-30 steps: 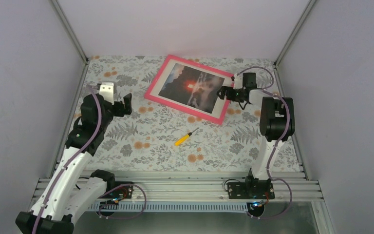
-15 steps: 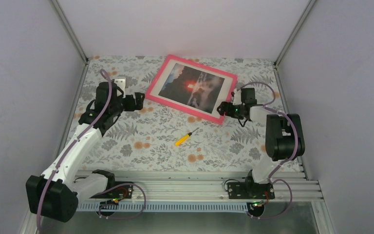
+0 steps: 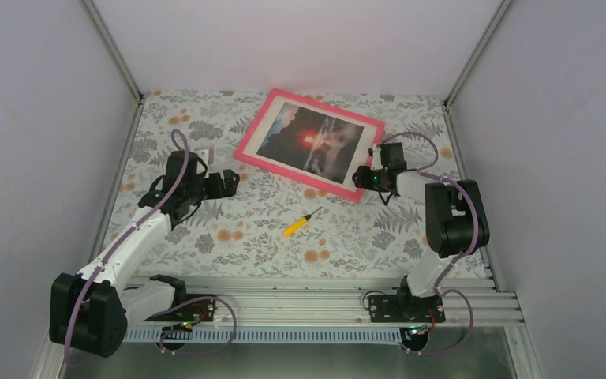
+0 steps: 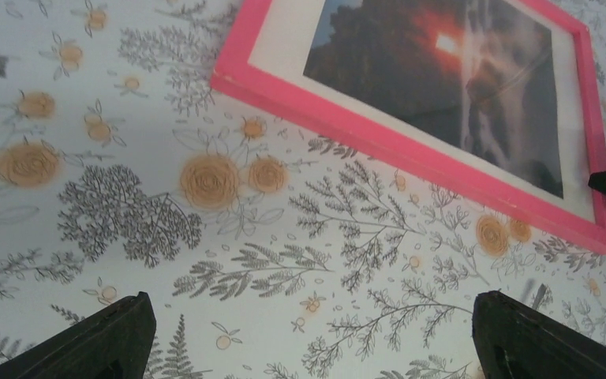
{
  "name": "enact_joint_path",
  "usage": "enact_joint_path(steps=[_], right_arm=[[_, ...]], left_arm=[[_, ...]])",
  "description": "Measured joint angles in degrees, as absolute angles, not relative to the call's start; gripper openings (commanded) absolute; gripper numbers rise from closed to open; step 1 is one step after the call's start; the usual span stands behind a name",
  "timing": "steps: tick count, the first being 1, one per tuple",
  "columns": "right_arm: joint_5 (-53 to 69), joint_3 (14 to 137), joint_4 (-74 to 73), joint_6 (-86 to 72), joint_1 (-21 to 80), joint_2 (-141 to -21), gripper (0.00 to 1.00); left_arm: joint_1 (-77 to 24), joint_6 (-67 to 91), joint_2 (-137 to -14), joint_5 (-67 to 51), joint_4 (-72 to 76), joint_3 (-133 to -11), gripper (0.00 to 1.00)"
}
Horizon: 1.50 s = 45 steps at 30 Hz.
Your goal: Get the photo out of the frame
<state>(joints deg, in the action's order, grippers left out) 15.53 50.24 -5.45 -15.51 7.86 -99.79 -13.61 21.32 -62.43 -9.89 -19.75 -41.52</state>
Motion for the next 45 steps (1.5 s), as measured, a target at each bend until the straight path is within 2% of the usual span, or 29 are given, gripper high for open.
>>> enact_joint_path(steps=[5, 12, 24, 28, 32, 38, 42, 45], right_arm=[[13.8, 50.9, -5.7, -15.1, 7.8, -100.6, 0.28], [11.9, 53.6, -6.9, -15.8, 7.6, -102.5, 0.11], [12.7, 58.8, -11.2, -8.4, 4.3, -105.3, 0.09], [12.8, 61.0, -11.9, -6.3, 3.6, -106.9, 0.12], [13.0, 63.5, -12.1, -4.7, 2.9, -108.7, 0.20], [12.9, 64.0, -11.6, -3.2, 2.5, -109.1, 0.45], [12.7, 61.5, -10.7, -3.4, 2.7, -107.7, 0.57], [12.6, 59.1, -10.6, -4.0, 3.4, -105.2, 0.62]], left_arm=[[-13.6, 22.6, -62.0, -11.5, -18.9, -38.9, 1.00], [-13.6, 24.1, -61.9, -13.9, -17.3, -38.7, 1.00], [-13.6, 26.2, -67.4, -14.0, -12.9, -38.7, 1.00], [-13.6, 26.3, -71.3, -12.8, -12.3, -38.7, 0.99], [-13.6, 26.1, -75.4, -11.0, -11.7, -39.0, 0.95], [-14.0, 24.7, -83.0, -8.0, -11.6, -42.7, 0.90], [-15.1, 22.9, -88.8, -4.6, -11.7, -47.7, 0.87], [-16.0, 21.3, -93.5, -1.9, -12.1, -52.8, 0.85]])
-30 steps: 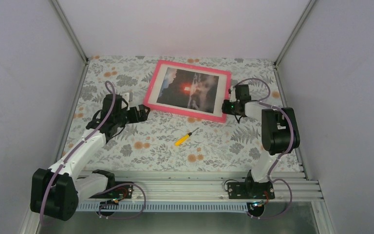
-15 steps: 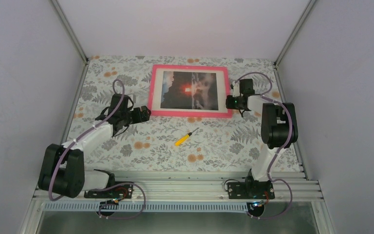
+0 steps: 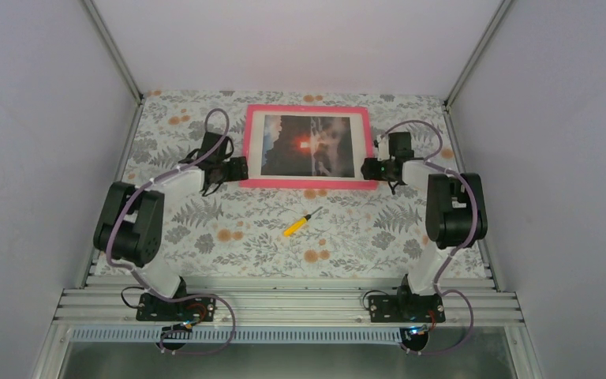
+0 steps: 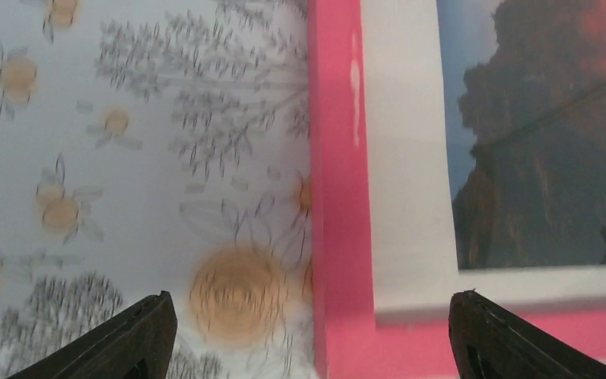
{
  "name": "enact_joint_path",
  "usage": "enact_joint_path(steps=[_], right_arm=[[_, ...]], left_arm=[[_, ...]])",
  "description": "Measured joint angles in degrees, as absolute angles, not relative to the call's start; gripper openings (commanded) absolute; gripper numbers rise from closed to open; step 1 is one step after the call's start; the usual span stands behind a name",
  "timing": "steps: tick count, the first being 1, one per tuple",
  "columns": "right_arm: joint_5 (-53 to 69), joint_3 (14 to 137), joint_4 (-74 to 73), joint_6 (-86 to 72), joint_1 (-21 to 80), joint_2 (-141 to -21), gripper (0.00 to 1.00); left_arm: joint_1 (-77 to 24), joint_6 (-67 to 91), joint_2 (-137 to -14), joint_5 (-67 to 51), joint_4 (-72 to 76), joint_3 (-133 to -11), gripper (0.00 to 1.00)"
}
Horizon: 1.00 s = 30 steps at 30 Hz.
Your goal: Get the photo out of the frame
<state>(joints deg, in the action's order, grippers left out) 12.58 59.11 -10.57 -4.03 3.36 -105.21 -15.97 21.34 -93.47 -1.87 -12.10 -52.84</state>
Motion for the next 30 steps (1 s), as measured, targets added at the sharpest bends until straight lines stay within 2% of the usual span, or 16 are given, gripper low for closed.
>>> enact_joint_path(steps=[5, 11, 21, 30], right_arm=[[12.4, 56.3, -9.1, -5.1, 7.3, -99.8, 0.68], [10.4, 53.5, -7.4, -5.8, 14.4, -95.4, 0.70], [5.7, 49.2, -6.9, -5.6, 24.8, -92.1, 0.74], [2.4, 48.9, -4.8, -2.5, 31.7, -91.6, 0.77]], left_arm=[[-17.0, 19.5, -100.0, 1.3, -12.2, -59.2, 0.76], [-18.7, 17.2, -106.5, 4.6, -13.7, -64.6, 0.60], [-19.7, 15.6, -109.6, 6.8, -15.4, -66.7, 0.44], [-20.4, 15.2, -109.7, 6.8, -15.5, -67.2, 0.19]])
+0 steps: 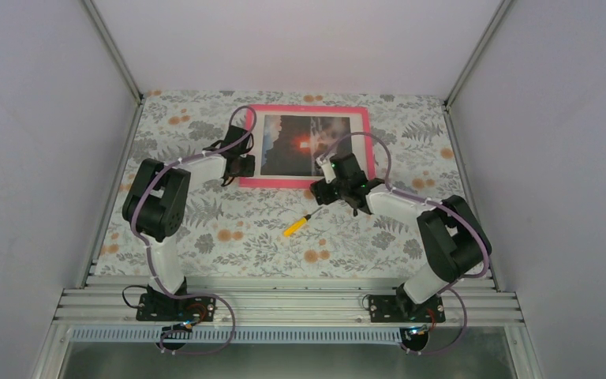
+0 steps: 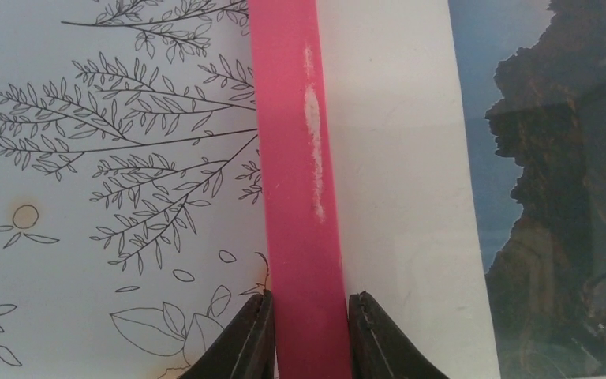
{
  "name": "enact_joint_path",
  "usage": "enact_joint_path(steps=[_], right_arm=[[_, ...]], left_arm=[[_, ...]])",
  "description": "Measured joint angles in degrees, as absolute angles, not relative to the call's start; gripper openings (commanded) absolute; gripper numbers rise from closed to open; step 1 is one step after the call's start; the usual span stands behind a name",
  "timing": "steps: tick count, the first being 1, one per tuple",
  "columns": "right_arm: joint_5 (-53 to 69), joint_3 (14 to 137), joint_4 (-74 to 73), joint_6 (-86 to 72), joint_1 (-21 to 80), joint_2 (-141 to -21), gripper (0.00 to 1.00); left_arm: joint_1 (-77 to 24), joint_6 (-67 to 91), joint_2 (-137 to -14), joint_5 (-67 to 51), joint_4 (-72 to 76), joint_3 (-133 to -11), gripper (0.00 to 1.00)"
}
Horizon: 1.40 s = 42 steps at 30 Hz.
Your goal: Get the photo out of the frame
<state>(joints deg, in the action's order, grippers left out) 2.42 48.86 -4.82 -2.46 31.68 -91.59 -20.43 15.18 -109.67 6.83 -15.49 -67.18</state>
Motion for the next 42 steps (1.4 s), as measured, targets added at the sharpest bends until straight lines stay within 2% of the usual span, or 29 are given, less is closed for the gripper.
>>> enact_joint_path(steps=[4, 10, 14, 21, 32, 38, 42], right_arm=[[0.6, 49.3, -4.3, 0.6, 34.5, -91.6, 0.78], [-2.4, 50.4, -2.6, 5.1, 37.6, -91.6, 0.82], [-3.8, 50.5, -1.7, 7.7, 38.7, -91.6, 0.82], [-5.3, 50.8, -0.8, 9.2, 39.6, -91.7, 0.83], [-6.0, 50.3, 1.1, 11.0, 39.7, -91.7, 0.85], [-6.5, 50.3, 2.0, 12.4, 39.9, -92.1, 0.85], [-7.4, 50.3, 2.3, 13.8, 40.9, -92.9, 0.86]], left_arm=[[-20.5, 15.9, -109.6, 6.9, -15.2, -67.2, 0.09], [-20.4, 16.1, -109.4, 6.9, -15.3, -67.2, 0.04], [-20.5, 16.1, -109.2, 6.9, -15.6, -67.2, 0.14], [-20.5, 16.0, -109.4, 7.2, -16.4, -67.3, 0.24], [-20.6, 15.4, -110.5, 6.9, -17.5, -67.8, 0.28], [-20.6, 15.8, -111.2, 7.0, -17.7, -68.8, 0.14], [-20.4, 15.8, -111.3, 6.7, -17.9, -69.1, 0.08]])
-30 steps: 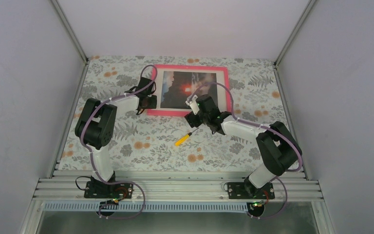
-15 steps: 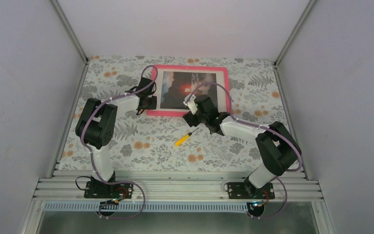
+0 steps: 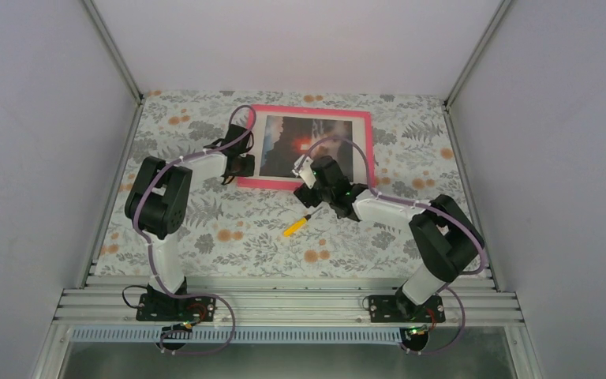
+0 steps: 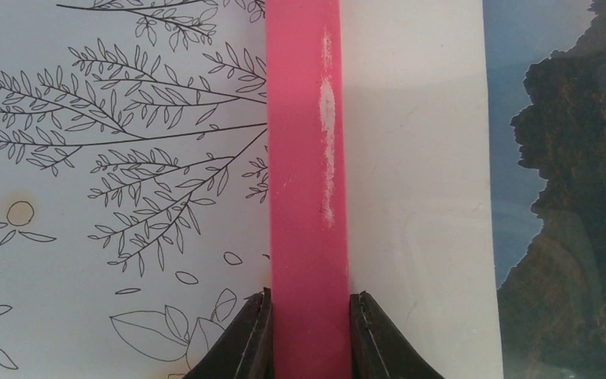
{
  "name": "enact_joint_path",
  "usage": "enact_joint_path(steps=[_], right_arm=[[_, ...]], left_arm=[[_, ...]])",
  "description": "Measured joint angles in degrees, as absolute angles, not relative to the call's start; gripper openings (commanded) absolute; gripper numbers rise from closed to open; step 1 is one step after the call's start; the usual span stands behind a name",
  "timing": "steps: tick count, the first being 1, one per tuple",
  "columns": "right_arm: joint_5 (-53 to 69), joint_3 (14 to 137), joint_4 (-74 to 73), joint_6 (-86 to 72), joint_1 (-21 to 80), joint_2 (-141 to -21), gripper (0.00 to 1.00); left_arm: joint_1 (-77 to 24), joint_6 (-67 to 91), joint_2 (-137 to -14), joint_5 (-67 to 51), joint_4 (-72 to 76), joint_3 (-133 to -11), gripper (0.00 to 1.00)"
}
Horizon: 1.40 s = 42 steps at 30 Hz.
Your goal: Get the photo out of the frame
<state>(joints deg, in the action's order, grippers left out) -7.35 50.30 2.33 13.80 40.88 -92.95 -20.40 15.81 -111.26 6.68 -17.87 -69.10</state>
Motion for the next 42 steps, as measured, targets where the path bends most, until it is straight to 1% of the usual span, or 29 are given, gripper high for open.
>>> enact_joint_path(steps=[7, 15, 26, 36, 39, 42], right_arm=[[-10.7, 50.3, 4.0, 16.9, 44.4, -94.3, 0.90], [-18.3, 50.2, 7.3, 21.8, 50.0, -99.2, 0.90], [-30.7, 50.0, 15.1, 28.6, 51.0, -103.5, 0.90], [-39.2, 50.0, 27.0, 35.7, 51.7, -110.8, 0.81], [-41.6, 50.0, 30.9, 38.2, 51.8, -112.5, 0.75], [-43.5, 50.0, 34.4, 41.0, 52.1, -113.4, 0.64]], left_arm=[[-20.4, 15.9, -110.7, 6.6, -19.8, -69.6, 0.03], [-20.4, 15.7, -107.5, 7.4, -24.6, -71.0, 0.03], [-20.4, 14.7, -102.3, 8.8, -29.3, -71.8, 0.02], [-20.4, 14.6, -100.9, 8.5, -30.6, -71.8, 0.02], [-20.4, 14.5, -100.5, 8.5, -30.6, -71.8, 0.02], [-20.4, 14.5, -100.3, 8.5, -30.6, -71.8, 0.02]])
